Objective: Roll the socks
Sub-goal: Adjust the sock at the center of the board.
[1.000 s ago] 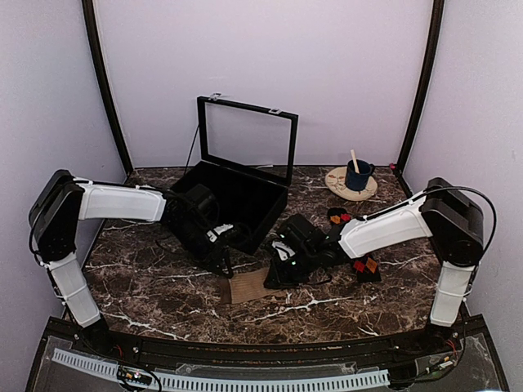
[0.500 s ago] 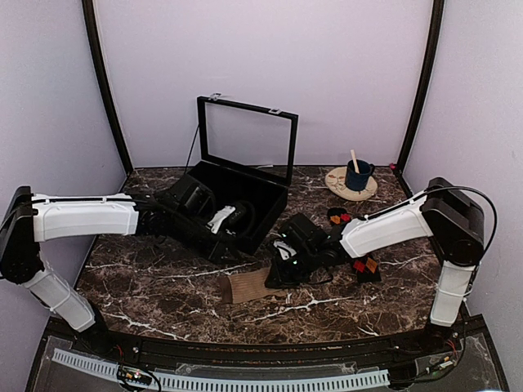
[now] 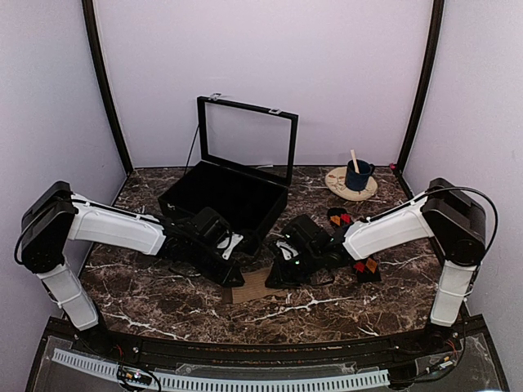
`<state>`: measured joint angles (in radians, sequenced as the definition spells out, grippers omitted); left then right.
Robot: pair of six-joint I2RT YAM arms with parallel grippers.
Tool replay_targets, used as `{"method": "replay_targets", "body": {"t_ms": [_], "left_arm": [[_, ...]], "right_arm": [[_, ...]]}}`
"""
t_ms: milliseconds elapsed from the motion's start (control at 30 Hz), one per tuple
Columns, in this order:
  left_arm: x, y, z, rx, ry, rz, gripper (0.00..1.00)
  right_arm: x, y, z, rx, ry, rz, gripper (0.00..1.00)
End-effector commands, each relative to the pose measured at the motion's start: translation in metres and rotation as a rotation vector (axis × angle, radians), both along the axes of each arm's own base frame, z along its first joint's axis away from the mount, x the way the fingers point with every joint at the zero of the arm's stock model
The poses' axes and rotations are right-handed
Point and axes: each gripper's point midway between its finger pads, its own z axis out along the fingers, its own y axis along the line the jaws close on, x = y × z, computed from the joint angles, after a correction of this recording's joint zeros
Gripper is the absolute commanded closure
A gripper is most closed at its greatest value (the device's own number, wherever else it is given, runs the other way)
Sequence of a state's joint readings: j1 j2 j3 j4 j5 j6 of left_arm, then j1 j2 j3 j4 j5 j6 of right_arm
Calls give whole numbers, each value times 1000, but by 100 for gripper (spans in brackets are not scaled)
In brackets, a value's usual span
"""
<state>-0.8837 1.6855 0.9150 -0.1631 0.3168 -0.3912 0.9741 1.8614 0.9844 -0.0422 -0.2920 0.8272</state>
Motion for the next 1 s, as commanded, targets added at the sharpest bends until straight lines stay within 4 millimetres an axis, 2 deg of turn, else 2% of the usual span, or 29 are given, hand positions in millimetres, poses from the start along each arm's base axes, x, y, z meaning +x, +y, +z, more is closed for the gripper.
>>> {"method": "replay_targets", "body": {"t_ms": [0, 400, 700, 800, 967], "left_arm": [[15, 4, -11, 41, -43, 67, 100], [8, 15, -30, 63, -8, 99, 100], [5, 14, -30, 43, -1, 96, 100], [4, 13, -28, 30, 1, 94, 100], [3, 10, -22, 4, -5, 88, 100]], "right_arm": [[-10, -21, -19, -76, 57, -26, 85], [-5, -40, -21, -89, 62, -91, 85], [5, -50, -11, -93, 34, -140, 85], [7, -45, -2, -61, 27, -141, 85], [14, -27, 29, 14, -24, -140, 85]]}}
